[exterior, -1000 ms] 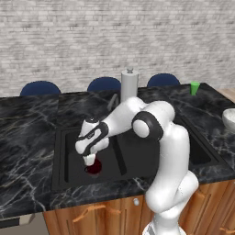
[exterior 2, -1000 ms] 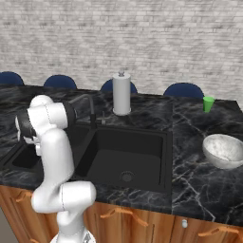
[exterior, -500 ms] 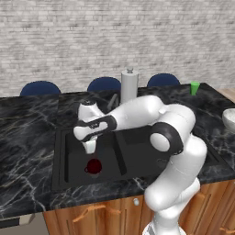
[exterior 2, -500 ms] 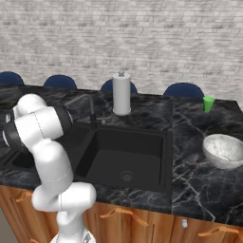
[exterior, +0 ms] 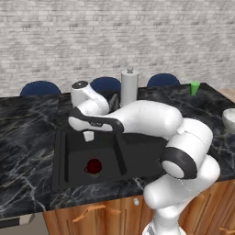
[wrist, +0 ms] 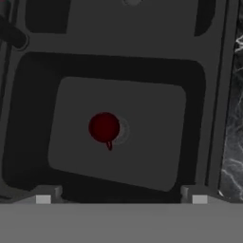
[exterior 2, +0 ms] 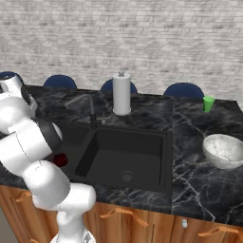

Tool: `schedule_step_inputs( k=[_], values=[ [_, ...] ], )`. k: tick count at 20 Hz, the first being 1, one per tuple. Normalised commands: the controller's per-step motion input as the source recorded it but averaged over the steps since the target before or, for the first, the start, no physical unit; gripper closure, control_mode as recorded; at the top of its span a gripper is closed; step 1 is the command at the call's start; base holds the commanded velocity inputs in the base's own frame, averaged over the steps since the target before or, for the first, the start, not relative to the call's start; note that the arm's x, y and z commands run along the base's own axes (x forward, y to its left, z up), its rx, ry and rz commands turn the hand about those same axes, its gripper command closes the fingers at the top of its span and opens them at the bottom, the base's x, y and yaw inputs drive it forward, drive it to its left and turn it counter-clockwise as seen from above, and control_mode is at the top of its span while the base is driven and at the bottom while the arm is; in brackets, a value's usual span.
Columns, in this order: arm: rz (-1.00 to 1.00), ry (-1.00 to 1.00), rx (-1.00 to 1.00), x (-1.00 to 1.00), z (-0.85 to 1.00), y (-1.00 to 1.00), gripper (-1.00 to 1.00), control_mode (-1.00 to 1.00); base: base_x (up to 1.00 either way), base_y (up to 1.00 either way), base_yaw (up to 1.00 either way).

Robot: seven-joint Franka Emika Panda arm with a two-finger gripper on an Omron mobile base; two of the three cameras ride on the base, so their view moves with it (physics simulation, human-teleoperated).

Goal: Pick the mug and place it in the sink. Pick the bowl and place it in the open cabinet and then close the cabinet.

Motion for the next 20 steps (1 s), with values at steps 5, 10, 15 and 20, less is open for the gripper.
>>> schedule_step_inputs(
  k=[5,10,15,20],
  values=[
    [-0.25,-0.11,0.00,-0.29,0.72,-0.50,-1.00,-1.00,0.00,0.00,0.00],
    [-0.19,-0.21,0.01,-0.32,0.06,-0.97,-1.00,-1.00,0.00,0.00,0.00],
    [-0.16,-0.34,0.00,-0.36,0.54,-0.77,-1.00,-1.00,0.00,0.00,0.00],
    [-0.27,-0.22,0.00,-0.09,0.41,-0.82,-1.00,-1.00,0.00,0.00,0.00]
  ],
)
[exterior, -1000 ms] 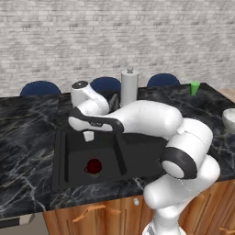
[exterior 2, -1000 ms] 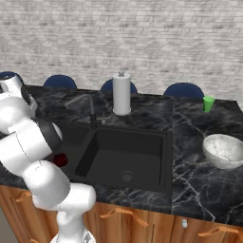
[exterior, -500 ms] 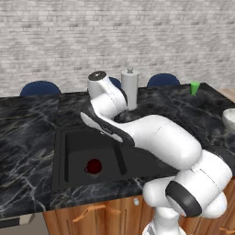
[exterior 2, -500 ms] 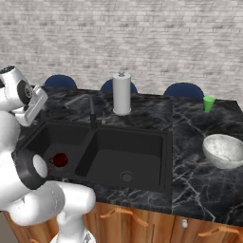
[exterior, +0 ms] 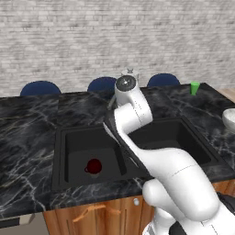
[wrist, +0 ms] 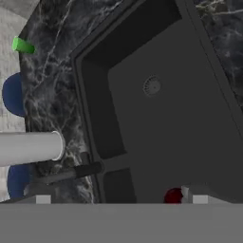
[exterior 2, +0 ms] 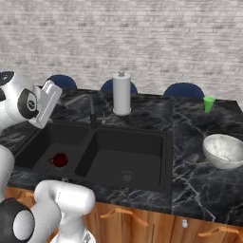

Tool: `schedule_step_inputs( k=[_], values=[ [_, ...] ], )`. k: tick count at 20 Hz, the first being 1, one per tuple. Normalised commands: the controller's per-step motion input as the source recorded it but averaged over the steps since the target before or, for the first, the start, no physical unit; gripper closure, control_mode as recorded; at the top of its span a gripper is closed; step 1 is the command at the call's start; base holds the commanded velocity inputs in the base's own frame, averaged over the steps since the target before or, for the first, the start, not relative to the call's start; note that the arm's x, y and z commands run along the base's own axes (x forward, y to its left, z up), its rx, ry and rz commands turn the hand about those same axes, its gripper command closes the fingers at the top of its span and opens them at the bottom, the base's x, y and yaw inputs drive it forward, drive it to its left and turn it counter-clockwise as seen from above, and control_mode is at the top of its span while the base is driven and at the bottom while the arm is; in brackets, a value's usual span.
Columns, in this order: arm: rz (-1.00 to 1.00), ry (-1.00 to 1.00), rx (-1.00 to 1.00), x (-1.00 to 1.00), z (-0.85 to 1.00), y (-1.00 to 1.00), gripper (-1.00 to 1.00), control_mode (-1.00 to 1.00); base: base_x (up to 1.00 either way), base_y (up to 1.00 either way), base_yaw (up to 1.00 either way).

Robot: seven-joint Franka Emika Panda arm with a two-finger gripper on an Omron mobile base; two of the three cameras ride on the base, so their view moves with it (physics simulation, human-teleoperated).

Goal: Pick the mug and place it in the sink. Pick the bowl and place it in the open cabinet and then close the cabinet.

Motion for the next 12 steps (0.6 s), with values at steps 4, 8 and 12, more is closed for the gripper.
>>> schedule_step_inputs(
  k=[4,8,12],
  values=[
    [-0.30,-0.04,0.07,0.00,0.23,-0.91,-1.00,-1.00,0.00,0.00,0.00],
    [-0.22,0.05,0.11,0.13,0.16,-1.00,-1.00,-1.00,0.00,0.00,0.00],
    [-0.22,0.12,0.16,0.26,0.20,-1.00,-1.00,-1.00,0.00,0.00,0.00]
  ],
)
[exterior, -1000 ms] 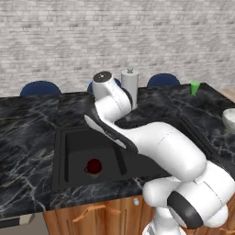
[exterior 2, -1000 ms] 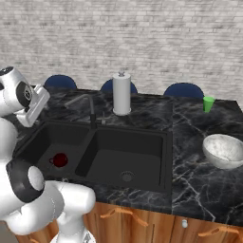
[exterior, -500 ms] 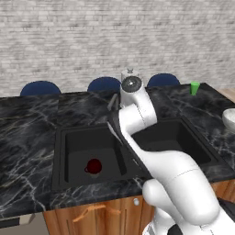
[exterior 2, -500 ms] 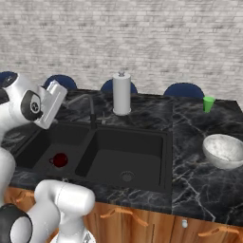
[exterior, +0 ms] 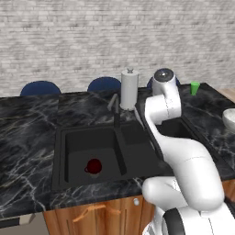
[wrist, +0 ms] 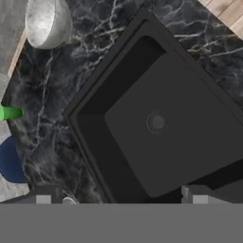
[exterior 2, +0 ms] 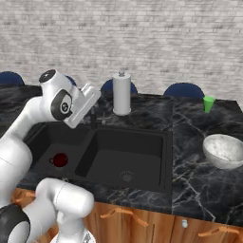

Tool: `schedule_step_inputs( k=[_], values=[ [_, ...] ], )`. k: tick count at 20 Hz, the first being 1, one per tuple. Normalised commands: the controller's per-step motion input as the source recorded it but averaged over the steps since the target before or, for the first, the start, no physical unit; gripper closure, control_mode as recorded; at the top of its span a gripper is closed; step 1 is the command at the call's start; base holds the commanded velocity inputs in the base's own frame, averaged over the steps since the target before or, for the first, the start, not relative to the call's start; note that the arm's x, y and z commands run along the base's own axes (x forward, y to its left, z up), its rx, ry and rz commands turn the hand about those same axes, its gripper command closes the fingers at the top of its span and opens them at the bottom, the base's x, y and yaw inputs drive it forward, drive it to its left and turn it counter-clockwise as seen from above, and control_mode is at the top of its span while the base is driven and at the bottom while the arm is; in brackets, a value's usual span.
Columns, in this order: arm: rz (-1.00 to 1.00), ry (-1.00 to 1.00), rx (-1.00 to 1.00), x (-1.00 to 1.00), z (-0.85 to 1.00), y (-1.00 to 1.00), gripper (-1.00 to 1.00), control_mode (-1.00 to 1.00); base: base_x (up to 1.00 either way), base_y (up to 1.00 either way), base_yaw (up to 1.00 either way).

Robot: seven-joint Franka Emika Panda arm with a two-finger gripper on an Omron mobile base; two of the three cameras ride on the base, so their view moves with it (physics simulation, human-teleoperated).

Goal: Pick the mug and place it in the sink. Pick the bowl and place it in the open cabinet and then close the cabinet.

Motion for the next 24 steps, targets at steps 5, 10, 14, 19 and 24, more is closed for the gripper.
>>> schedule_step_inputs(
  k=[5,10,14,19,24],
  values=[
    [-0.15,0.19,0.27,0.24,0.07,-1.00,-1.00,-1.00,0.00,0.00,0.00],
    [-0.11,0.14,0.25,0.09,0.05,-1.00,-1.00,-1.00,0.00,0.00,0.00],
    [-0.04,0.03,0.12,0.22,0.00,-0.99,-1.00,-1.00,0.00,0.00,0.00],
    [-0.01,0.00,0.02,0.27,0.00,-0.93,-1.00,-1.00,0.00,0.00,0.00],
    [-0.03,0.00,-0.01,0.31,-0.14,-0.84,-1.00,-1.00,0.00,0.00,0.00]
  ],
)
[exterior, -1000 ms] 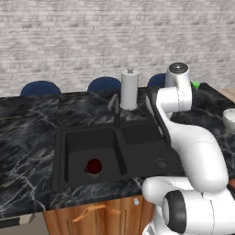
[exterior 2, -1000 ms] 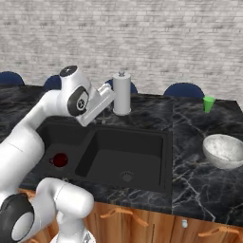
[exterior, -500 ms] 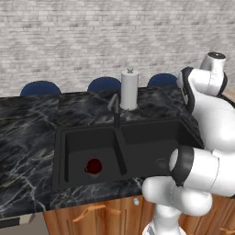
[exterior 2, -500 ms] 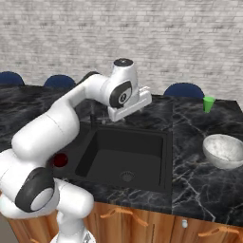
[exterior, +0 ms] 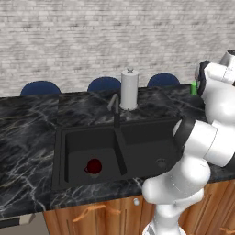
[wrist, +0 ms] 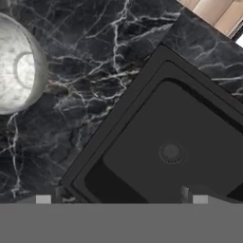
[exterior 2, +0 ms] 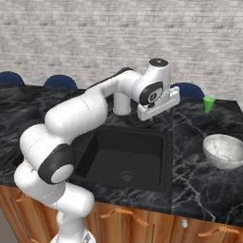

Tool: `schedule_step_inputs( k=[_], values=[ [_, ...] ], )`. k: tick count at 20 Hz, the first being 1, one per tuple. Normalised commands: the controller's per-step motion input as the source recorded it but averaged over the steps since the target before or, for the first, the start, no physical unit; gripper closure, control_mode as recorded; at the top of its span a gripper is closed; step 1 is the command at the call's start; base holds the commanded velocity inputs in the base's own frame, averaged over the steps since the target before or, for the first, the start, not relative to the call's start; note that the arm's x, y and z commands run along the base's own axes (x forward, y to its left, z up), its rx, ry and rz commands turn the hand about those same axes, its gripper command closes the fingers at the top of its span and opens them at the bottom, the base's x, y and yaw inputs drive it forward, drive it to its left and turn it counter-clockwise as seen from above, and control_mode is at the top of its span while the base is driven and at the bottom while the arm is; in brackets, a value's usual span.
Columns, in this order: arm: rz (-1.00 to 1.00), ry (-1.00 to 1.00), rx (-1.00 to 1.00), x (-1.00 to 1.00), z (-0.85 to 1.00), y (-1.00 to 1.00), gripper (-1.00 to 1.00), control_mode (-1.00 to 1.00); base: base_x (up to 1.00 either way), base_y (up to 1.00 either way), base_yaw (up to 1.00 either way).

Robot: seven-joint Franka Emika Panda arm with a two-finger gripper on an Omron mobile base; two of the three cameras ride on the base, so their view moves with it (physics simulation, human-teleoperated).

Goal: Pick the mug and place it in the sink. Pick the bowl and place it in the open cabinet and then close the cabinet.

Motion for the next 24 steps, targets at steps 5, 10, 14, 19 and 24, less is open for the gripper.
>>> schedule_step_inputs(
  k=[5,10,14,19,24],
  values=[
    [-0.05,0.11,-0.16,0.27,-0.35,-0.60,-1.00,-1.00,0.00,0.00,0.00],
    [-0.02,0.05,-0.34,0.23,-0.66,-0.09,-1.00,-1.00,0.00,0.00,0.00],
    [0.00,0.00,-0.29,0.03,-0.73,-0.18,-1.00,-1.00,0.00,0.00,0.00],
    [-0.05,0.00,-0.07,0.00,-0.30,-0.30,-1.00,-1.00,0.00,0.00,0.00],
    [-0.07,0.00,0.04,-0.01,0.00,-0.34,-1.00,-1.00,0.00,0.00,0.00]
  ],
)
